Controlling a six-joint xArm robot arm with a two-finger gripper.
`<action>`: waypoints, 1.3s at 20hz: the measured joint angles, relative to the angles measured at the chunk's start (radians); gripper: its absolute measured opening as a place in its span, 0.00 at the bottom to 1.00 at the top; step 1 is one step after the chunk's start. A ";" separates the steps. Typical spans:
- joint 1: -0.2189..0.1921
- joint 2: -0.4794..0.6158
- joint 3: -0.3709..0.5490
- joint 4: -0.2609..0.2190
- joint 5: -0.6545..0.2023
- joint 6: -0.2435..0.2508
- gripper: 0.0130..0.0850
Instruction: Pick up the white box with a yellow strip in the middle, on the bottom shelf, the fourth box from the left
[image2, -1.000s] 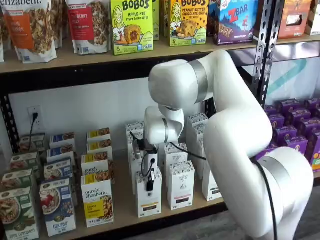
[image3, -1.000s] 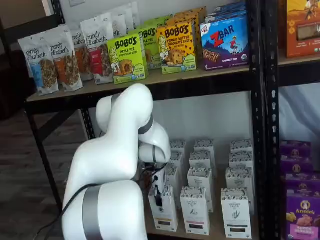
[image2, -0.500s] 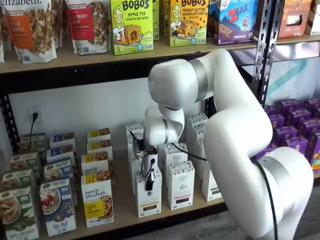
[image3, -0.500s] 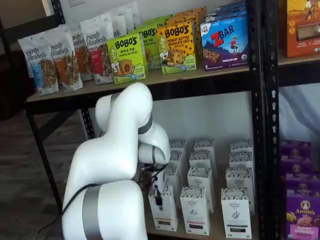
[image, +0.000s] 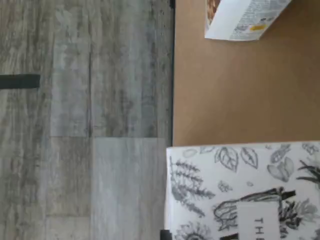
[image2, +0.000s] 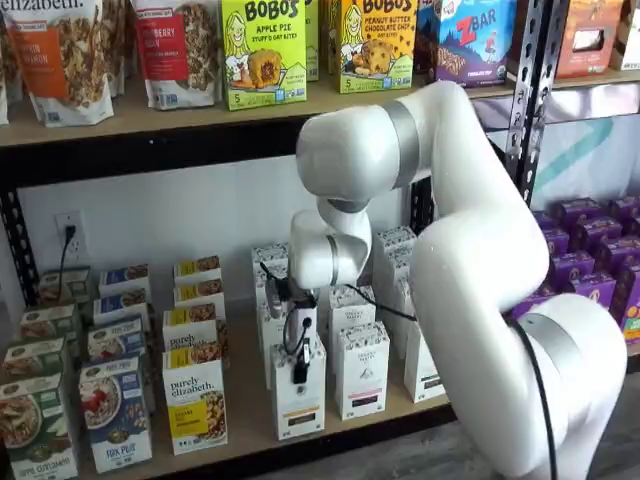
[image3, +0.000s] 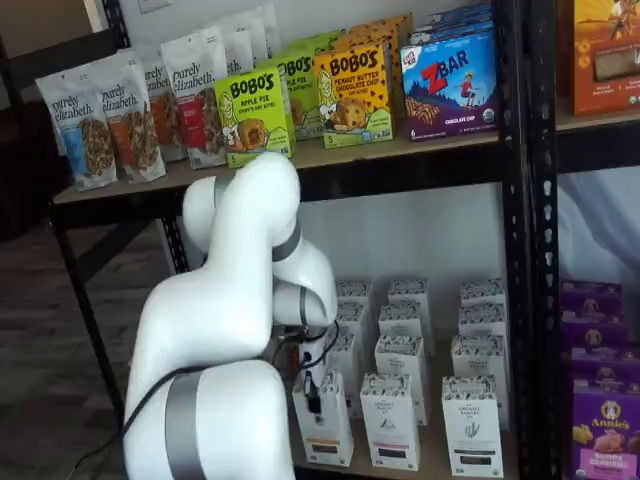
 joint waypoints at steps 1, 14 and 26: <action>0.002 -0.011 0.019 0.005 -0.008 -0.004 0.56; 0.026 -0.228 0.343 0.064 -0.098 -0.046 0.56; 0.031 -0.475 0.619 0.050 -0.104 -0.031 0.56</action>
